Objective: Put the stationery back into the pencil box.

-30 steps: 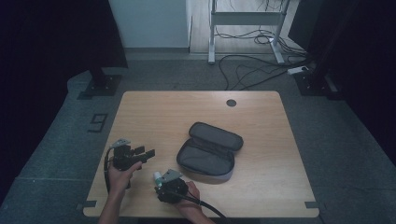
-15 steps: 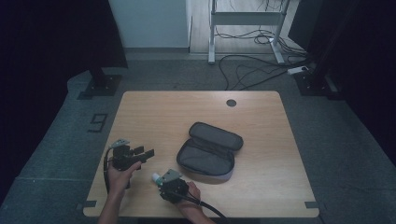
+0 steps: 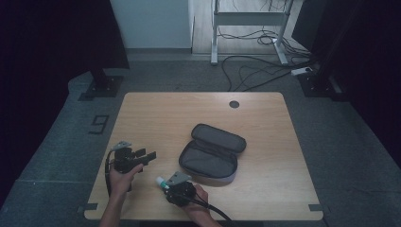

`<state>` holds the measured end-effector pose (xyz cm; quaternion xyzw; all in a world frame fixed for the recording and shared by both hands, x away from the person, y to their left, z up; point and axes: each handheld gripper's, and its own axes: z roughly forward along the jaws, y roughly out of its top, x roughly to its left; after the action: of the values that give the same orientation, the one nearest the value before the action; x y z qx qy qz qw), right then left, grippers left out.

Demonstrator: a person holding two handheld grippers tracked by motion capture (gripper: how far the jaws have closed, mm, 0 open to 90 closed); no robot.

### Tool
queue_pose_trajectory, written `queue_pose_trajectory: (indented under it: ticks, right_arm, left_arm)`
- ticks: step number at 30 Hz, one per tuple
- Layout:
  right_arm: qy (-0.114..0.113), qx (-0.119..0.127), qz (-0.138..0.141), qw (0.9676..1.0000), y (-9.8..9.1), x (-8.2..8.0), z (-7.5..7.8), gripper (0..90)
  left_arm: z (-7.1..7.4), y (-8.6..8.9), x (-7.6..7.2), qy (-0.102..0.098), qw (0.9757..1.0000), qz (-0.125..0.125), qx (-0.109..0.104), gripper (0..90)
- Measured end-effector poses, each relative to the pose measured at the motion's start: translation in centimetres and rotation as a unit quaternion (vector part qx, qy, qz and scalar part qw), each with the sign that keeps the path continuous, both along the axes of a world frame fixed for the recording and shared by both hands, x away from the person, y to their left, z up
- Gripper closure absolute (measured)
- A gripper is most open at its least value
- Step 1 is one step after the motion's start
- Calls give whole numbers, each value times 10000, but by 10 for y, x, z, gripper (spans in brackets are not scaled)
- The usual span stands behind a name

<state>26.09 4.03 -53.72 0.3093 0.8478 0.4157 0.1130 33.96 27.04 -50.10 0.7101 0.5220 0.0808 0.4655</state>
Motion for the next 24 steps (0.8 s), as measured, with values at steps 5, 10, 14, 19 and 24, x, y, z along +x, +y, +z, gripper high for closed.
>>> queue_pose_trajectory:
  ticks: [5, 10, 14, 19, 24]
  right_arm:
    - [-63, 109, -13, 9999, -5, 2, 7, 649]
    - [-118, 129, 22, 9998, -10, 0, 14, 649]
    - [-197, 144, 25, 9997, -18, -3, 20, 649]
    - [-205, 253, -52, 9995, -30, -3, 24, 649]
    - [-230, 334, -163, 9990, -41, -1, 29, 649]
  left_arm:
    - [-1, 0, 0, 22, 10000, -19, 15, 363]
    - [-2, 0, 0, 28, 10000, -18, 8, 363]
    - [-2, -1, 0, 36, 10000, -14, 29, 363]
    - [-5, -3, 1, 75, 9999, -44, 70, 363]
    - [-6, -4, 1, 81, 9999, -53, 84, 363]
